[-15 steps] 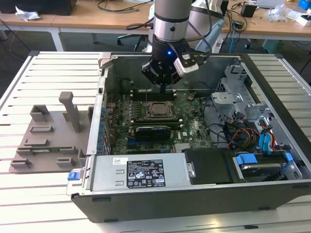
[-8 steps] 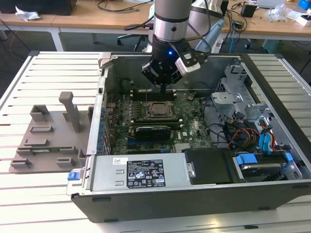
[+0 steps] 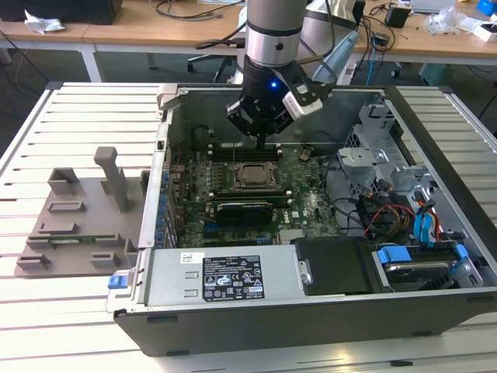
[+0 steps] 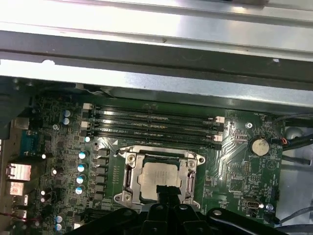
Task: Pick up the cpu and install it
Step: 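Install the first cpu locking lever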
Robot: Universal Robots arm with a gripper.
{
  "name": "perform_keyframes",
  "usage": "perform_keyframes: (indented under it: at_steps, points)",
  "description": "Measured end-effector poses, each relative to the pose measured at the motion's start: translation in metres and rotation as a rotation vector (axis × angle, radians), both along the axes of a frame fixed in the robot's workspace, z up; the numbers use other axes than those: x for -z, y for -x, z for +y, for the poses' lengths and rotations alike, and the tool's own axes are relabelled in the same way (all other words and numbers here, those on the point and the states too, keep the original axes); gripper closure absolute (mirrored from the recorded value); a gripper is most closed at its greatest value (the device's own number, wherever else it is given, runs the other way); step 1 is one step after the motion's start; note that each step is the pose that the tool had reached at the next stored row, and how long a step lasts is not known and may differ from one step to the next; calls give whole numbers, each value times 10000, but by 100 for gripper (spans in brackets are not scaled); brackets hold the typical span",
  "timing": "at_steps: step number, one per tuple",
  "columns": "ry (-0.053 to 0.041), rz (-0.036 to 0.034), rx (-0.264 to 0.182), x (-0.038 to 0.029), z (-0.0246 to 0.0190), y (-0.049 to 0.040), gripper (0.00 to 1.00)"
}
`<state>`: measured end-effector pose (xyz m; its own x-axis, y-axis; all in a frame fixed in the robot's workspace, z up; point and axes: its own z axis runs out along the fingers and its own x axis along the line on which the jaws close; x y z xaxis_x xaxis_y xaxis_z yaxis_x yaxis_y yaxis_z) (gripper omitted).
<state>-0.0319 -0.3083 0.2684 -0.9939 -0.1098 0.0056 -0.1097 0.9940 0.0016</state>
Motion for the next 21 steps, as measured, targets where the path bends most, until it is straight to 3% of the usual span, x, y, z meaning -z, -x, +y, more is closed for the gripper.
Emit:
perform_keyframes:
  at_steps: [1,3,4,5,8,14,21]
  points:
    - [-2,-1,-59,0,0,0,89]
    - [-16,0,-1462,0,0,0,89]
    - [-16,0,-1477,0,0,0,89]
    - [409,32,-1159,0,0,0,89]
    - [633,49,-842,1,0,0,89]
    - [661,55,-718,1,0,0,89]
    - [661,53,-718,1,0,62,89]
